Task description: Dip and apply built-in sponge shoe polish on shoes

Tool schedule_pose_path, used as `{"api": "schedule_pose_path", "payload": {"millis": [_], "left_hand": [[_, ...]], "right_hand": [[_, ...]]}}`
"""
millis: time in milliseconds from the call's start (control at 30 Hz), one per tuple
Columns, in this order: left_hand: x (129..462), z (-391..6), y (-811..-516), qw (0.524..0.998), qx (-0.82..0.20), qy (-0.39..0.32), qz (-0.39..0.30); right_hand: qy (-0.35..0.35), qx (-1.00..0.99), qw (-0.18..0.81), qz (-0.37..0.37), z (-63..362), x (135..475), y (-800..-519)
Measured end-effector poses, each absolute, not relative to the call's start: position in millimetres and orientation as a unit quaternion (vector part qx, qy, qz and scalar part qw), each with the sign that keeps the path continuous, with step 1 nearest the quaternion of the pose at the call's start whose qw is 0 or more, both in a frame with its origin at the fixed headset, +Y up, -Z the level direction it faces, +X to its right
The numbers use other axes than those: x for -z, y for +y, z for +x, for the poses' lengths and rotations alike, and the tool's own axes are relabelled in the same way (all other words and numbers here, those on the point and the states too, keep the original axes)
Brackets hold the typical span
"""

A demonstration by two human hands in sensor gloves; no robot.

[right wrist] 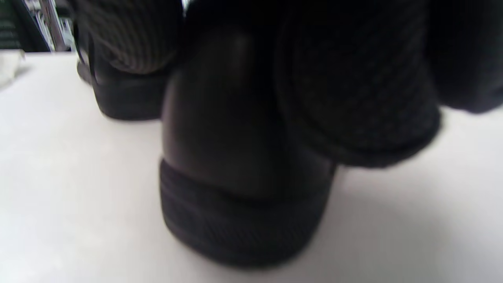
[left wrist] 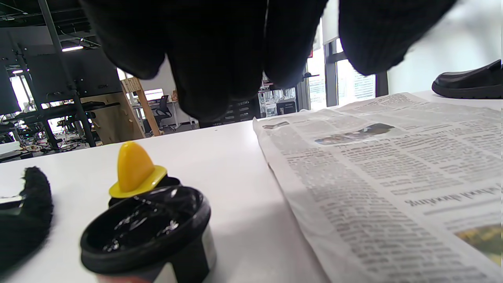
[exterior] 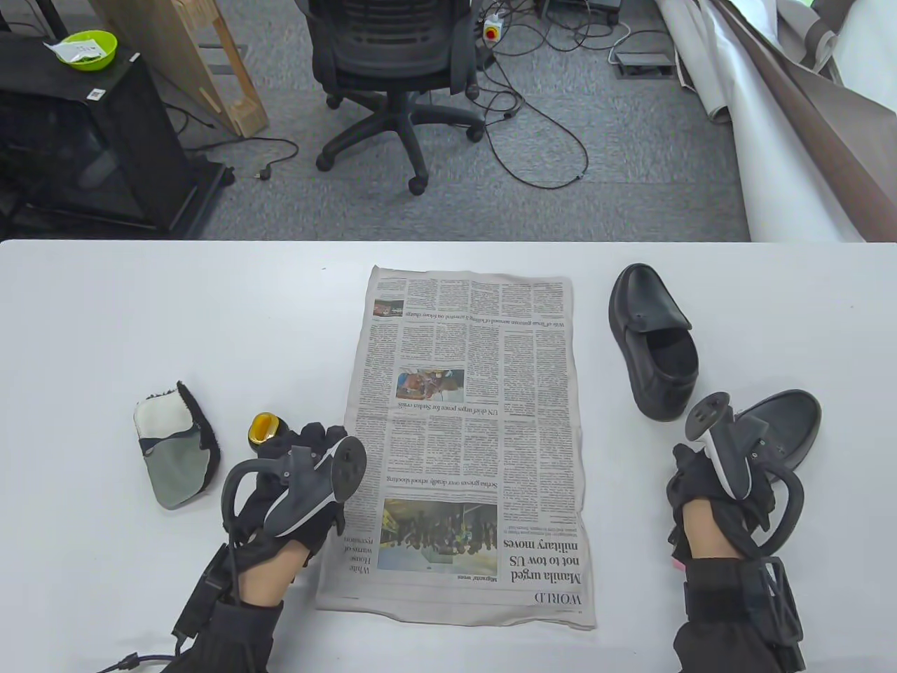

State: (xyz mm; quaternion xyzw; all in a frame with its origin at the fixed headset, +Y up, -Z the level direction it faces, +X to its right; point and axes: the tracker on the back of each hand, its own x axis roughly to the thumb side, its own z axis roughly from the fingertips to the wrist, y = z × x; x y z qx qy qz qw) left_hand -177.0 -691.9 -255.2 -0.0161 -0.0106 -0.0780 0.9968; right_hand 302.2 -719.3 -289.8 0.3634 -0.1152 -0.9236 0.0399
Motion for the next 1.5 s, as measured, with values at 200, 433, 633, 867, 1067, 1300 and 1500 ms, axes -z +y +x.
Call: {"api": "schedule_pose_path", "payload": {"millis": [200,433,633,867,1067,1300,1500], "left_hand": [[258,-176,-696,0.996,0.086,-0.009,-0.026],[255,-178,-692,0.996,0.083,-0.006,-0.018],[254,-180,-685,0.997,0.081,-0.004,-0.006],[251,-193,-675,0.998,0.063,0.013,0.016],[253,-206,-672,0.998,0.05,0.031,0.023],[256,-219,-673,0.998,0.049,0.046,0.018],[255,-231,-668,0.996,0.042,0.066,0.03]], "right_hand": [[-0.111,0.922,-0.05,0.367,313,287,-732],[-0.014,0.944,-0.06,0.323,313,283,-725],[0.067,0.976,-0.093,0.187,286,273,-679],[0.091,0.991,-0.065,-0.075,229,259,-651],[0.052,0.973,-0.03,-0.225,173,245,-667],[0.045,0.947,0.009,-0.319,146,243,-704],[0.035,0.937,0.009,-0.349,142,236,-712]]}}
